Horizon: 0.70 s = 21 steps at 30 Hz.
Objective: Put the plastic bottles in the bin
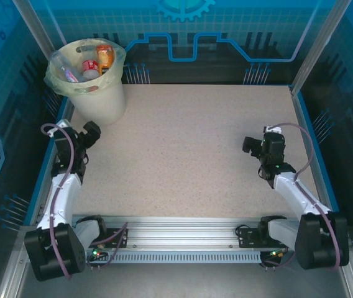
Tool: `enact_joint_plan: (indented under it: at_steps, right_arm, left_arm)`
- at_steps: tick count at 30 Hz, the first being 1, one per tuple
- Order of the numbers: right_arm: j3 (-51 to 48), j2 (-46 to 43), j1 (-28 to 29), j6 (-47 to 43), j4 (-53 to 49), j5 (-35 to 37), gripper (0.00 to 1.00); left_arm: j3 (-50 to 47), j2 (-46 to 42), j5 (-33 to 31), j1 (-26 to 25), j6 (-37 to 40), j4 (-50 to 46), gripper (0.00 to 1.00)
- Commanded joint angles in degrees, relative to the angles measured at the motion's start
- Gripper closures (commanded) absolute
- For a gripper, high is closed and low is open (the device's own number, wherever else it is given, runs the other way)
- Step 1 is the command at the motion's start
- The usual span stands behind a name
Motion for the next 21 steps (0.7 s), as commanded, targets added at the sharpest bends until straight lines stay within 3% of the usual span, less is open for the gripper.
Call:
enact_joint_plan:
  at_steps: [1, 8, 15, 21]
  right_arm:
    - [-0.8, 3.8, -0.9, -6.4, 9.9, -4.4, 0.0]
    - [-1.5, 12.2, -0.8, -10.2, 21.0, -7.5, 0.0]
    - [-7.2, 18.1, -0.5, -13.4, 38.6, -12.3, 0.0]
    - [-7.2, 21.2, 1.8, -16.5, 41.0, -12.7, 0.0]
  left_arm:
    - [-4.2, 1.9, -1.0, 0.0, 2.1, 9.5, 0.01]
    - [-9.0, 7.8, -0.8, -1.7, 6.5, 16.7, 0.01]
    - [-15.1, 14.3, 2.7, -7.9, 16.4, 35.6, 0.01]
    - [-16.2, 18.1, 5.3, -11.1, 21.2, 44.0, 0.01]
